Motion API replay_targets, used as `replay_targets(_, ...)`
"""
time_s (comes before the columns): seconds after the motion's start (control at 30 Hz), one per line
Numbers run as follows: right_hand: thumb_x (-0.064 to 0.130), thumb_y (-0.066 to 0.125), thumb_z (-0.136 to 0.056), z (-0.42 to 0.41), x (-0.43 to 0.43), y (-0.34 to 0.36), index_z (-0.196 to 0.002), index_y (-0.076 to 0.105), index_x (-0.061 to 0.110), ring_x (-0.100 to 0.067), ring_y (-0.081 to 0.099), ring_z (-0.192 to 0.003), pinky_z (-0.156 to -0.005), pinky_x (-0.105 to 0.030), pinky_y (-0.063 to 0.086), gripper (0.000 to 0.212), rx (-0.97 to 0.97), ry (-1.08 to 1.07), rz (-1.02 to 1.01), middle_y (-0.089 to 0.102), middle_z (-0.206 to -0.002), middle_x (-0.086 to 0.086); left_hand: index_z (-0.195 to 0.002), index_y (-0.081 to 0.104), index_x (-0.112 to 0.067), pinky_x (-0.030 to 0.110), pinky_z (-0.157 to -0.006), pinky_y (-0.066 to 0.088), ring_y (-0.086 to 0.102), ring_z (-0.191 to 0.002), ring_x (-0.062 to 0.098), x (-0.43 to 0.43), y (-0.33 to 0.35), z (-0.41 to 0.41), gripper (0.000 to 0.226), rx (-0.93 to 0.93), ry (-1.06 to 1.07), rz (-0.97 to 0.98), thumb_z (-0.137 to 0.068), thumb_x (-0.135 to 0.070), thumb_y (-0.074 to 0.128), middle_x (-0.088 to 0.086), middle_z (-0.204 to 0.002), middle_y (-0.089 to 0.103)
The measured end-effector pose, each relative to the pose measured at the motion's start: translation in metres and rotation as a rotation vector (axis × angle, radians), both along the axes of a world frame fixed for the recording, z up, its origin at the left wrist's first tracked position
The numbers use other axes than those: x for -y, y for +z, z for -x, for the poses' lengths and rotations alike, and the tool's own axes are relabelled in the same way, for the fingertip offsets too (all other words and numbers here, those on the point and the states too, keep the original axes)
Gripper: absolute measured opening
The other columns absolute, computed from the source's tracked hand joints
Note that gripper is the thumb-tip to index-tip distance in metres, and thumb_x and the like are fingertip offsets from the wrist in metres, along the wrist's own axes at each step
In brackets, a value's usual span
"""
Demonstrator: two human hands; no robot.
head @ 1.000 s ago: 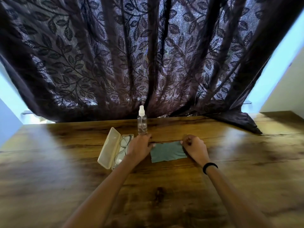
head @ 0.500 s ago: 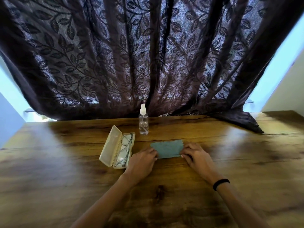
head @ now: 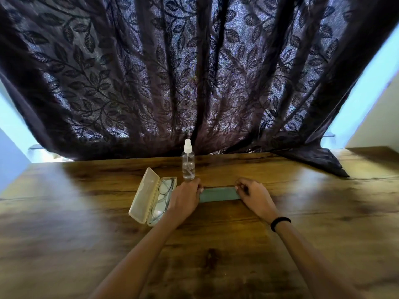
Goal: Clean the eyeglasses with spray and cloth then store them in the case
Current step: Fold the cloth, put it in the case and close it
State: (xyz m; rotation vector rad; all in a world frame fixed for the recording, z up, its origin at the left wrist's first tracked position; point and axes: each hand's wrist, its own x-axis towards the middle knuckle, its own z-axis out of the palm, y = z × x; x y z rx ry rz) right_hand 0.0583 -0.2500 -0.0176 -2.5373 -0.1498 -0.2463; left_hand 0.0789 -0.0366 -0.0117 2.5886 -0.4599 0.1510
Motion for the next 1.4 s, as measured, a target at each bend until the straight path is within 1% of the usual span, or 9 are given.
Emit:
replay_targets(0.1,0.018,0.054,-0.090,-0.011,-0.001,0.000,-0.092,0.061,0.011,-0.021,0.059,-0.074,-0.058,-0.032,0.047,0.010,-0.058,-0.017,0.022,0.065,-0.087,-0.006,-0.099,0.059,-0.011,0.038,-0.074,0.053,0.063,-0.085,0.022,0.002,0.000,-0.009,0.014,-0.017,0.016,-0.032,-0.092,-0.022,0.052,0.008,-0.098,0.067)
replay_targets(0.37,0.022,0.058,-0.088,-0.020,0.003,-0.002,-0.096,0.060,0.011,-0.019,0.057,-0.078,-0.060,-0.029,0.044,0.014,-0.122,-0.053,-0.004,0.060,-0.085,-0.002,-0.103,0.058,-0.015,0.038,-0.075,0.055,0.063,-0.087,0.020,-0.002,-0.005,-0.016,0.018,-0.006,0.081,-0.090,-0.086,-0.021,0.061,0.006,-0.100,0.067)
replay_targets(0.47,0.022,0.059,-0.088,-0.024,0.008,0.003,-0.099,0.061,0.008,-0.025,0.057,-0.087,-0.074,-0.037,0.048,0.018,-0.229,0.003,-0.023,0.059,-0.094,-0.009,-0.100,0.059,-0.016,0.030,-0.069,0.054,0.062,-0.083,0.016,0.000,-0.005,-0.011,0.013,0.132,0.027,-0.045,-0.086,-0.018,0.060,0.001,-0.104,0.063)
replay_targets(0.57,0.018,0.066,-0.083,-0.028,0.010,0.005,-0.103,0.060,0.009,-0.024,0.055,-0.093,-0.083,-0.037,0.049,0.023,-0.295,0.033,0.054,0.056,-0.103,-0.010,-0.108,0.060,-0.017,0.028,-0.079,0.050,0.054,-0.099,0.015,0.007,-0.005,-0.005,0.020,0.154,-0.135,-0.039,-0.090,-0.025,0.055,0.000,-0.111,0.056)
replay_targets(0.7,0.020,0.068,-0.080,-0.030,0.007,0.005,-0.093,0.061,0.012,-0.018,0.052,-0.089,-0.075,-0.029,0.045,0.016,-0.269,0.002,0.094,0.055,-0.102,-0.004,-0.123,0.055,-0.026,0.040,-0.095,0.039,0.037,-0.116,0.020,0.016,-0.011,0.002,0.034,0.166,-0.219,-0.192,-0.093,-0.039,0.044,0.003,-0.123,0.047)
replay_targets(0.93,0.021,0.066,-0.079,-0.030,0.003,0.009,-0.075,0.061,0.018,-0.013,0.055,-0.072,-0.059,-0.024,0.041,0.007,-0.333,-0.030,-0.009,0.061,-0.080,0.001,-0.133,0.041,-0.034,0.046,-0.099,0.032,0.029,-0.122,0.023,0.014,-0.020,0.013,0.042,0.088,-0.197,-0.331,-0.094,-0.049,0.034,0.006,-0.137,0.035)
replay_targets(1.07,0.014,0.065,-0.081,-0.029,-0.001,0.019,-0.074,0.057,0.016,-0.017,0.058,-0.075,-0.061,-0.027,0.047,0.011,-0.352,-0.040,-0.160,0.061,-0.078,-0.003,-0.136,0.037,-0.032,0.042,-0.098,0.036,0.031,-0.121,0.021,0.009,-0.016,0.015,0.045,0.115,-0.146,-0.246,-0.092,-0.041,0.044,0.003,-0.134,0.035)
replay_targets(1.23,0.013,0.066,-0.082,-0.030,-0.020,0.032,-0.087,0.056,0.016,-0.021,0.063,-0.087,-0.061,-0.026,0.055,0.011,-0.375,-0.039,-0.300,0.064,-0.094,-0.007,-0.116,0.059,-0.018,0.028,-0.088,0.045,0.047,-0.106,0.018,-0.005,-0.002,0.012,0.028,0.119,-0.034,0.009,-0.089,-0.023,0.056,0.004,-0.119,0.053)
replay_targets(1.4,0.009,0.067,-0.081,-0.034,-0.048,0.039,-0.077,0.054,0.018,-0.016,0.064,-0.075,-0.057,-0.023,0.056,0.016,-0.381,0.008,-0.355,0.063,-0.086,-0.007,-0.110,0.062,-0.011,0.029,-0.079,0.054,0.062,-0.093,0.018,-0.014,0.010,0.004,0.022,-0.162,0.074,0.311,-0.089,-0.012,0.056,0.009,-0.108,0.066)
